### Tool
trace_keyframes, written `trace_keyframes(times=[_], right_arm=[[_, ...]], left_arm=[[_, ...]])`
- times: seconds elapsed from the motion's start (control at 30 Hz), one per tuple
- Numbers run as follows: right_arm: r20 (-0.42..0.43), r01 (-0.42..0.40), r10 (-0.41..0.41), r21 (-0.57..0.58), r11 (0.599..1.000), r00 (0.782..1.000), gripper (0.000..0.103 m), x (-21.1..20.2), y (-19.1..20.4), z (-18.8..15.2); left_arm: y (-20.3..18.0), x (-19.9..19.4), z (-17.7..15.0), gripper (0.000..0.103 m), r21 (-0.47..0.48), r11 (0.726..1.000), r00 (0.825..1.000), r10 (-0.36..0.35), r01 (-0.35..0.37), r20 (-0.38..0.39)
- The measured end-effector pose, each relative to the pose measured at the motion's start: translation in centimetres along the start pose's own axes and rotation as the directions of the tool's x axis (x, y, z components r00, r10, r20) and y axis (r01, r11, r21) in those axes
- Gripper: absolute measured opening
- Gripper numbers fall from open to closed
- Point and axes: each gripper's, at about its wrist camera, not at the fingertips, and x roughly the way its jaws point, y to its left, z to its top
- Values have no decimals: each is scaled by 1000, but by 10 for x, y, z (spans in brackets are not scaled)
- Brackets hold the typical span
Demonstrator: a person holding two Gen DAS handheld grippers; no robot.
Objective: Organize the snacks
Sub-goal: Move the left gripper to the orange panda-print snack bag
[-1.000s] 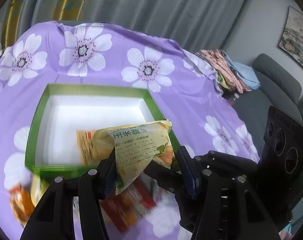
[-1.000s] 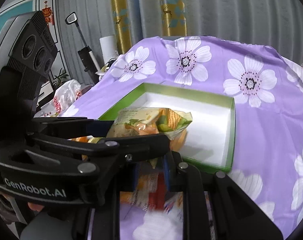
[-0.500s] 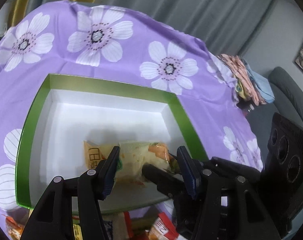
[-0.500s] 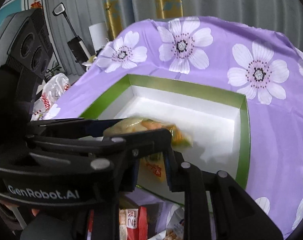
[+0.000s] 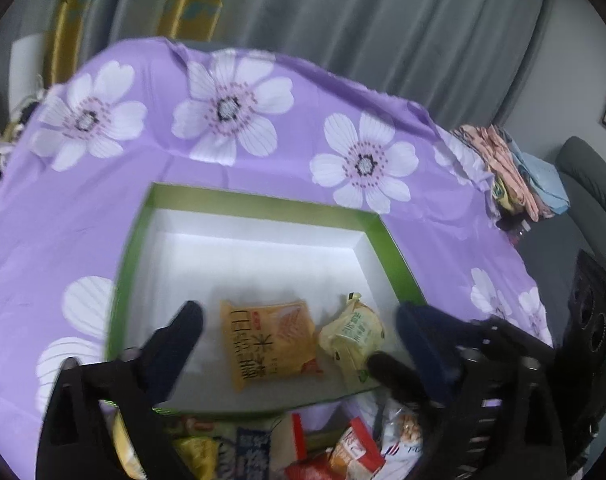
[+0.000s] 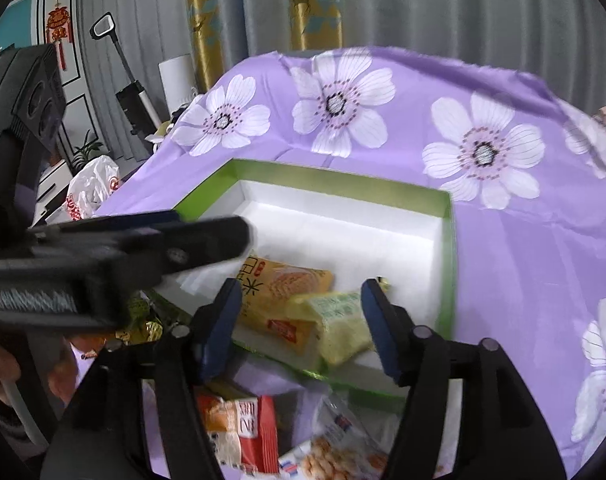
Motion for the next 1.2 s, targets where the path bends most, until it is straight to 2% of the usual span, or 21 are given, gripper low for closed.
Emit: trace_keyframes(times=[0.23,0.37,0.5,0.6,0.7,0.87,1.1,1.2], right_arm=[[28,-13,12,51,999,1000,92,-39,5,-22],[30,-42,41,68,997,999,93,-56,10,-36],[38,-67,64,63,996,997,93,-71,21,-46],[33,-91,90,50,995,995,93,-76,34,-53],[19,-124,123,33,992,992,93,-75,49,-59],[-33,-166,165,-33,986,986,93,-60,85,-68],[-84,-243,235,-102,965,968,89,-27,130,-66],[-94,-277,265,-146,950,960,82,-8,151,-59]], left_arm=[[30,-61,-11,100,-30,997,996,66,-64,58],[57,-89,-24,100,-69,987,987,152,-148,58],[89,-108,-41,100,-145,976,984,169,-160,49],[114,-115,-56,100,-229,959,983,181,-169,33],[133,-112,-75,100,-305,942,989,147,-137,10],[147,-95,-97,100,-354,928,993,111,-117,-37],[158,-87,-105,100,-361,930,997,58,-69,-41],[161,-82,-107,100,-366,929,998,31,-50,-56]])
